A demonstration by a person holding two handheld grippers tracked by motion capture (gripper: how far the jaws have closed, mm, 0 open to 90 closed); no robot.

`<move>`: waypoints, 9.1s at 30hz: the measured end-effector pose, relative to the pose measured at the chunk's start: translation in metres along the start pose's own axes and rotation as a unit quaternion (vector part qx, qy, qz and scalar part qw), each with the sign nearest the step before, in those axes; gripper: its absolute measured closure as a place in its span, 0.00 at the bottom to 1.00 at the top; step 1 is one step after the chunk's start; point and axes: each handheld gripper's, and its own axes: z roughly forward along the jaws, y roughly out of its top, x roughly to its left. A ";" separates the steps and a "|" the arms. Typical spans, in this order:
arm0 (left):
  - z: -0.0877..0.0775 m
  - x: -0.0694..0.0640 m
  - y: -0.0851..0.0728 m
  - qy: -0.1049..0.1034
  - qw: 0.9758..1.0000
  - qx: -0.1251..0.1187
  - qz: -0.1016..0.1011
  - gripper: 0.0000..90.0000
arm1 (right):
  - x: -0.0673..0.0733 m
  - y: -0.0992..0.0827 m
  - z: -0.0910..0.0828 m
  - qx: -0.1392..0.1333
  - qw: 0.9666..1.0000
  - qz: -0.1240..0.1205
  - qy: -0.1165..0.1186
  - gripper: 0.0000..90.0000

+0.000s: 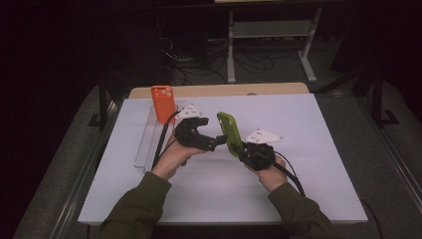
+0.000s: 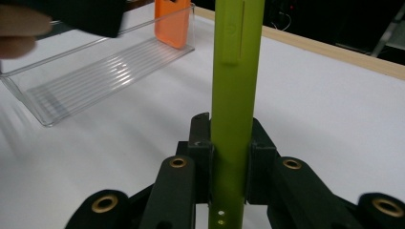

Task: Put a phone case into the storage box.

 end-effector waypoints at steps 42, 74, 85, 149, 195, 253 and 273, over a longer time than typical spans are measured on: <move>0.024 -0.002 0.005 -0.039 0.999 -0.018 -0.016 0.15 | 0.004 -0.002 0.001 0.006 1.000 -0.014 0.008 0.84; 0.017 0.001 0.008 -0.016 1.000 -0.014 -0.002 0.18 | -0.012 -0.001 -0.002 0.058 0.997 -0.026 0.043 0.26; 0.013 0.003 0.009 -0.012 1.000 -0.009 -0.001 0.18 | -0.026 -0.011 -0.014 0.090 0.995 -0.030 0.036 0.02; -0.061 0.069 0.076 0.142 0.989 -0.040 0.000 0.18 | -0.046 -0.073 -0.057 0.092 0.995 -0.028 0.037 0.01; -0.059 0.143 0.042 0.365 0.927 0.018 -0.082 0.18 | -0.047 -0.071 -0.060 0.081 0.996 -0.030 0.035 0.01; -0.061 0.138 0.021 0.322 0.942 0.072 -0.052 0.00 | -0.046 -0.071 -0.060 0.081 0.995 -0.035 0.037 0.01; -0.086 0.112 0.012 0.256 0.964 0.072 -0.012 0.00 | -0.045 -0.071 -0.059 0.084 0.995 -0.031 0.039 0.01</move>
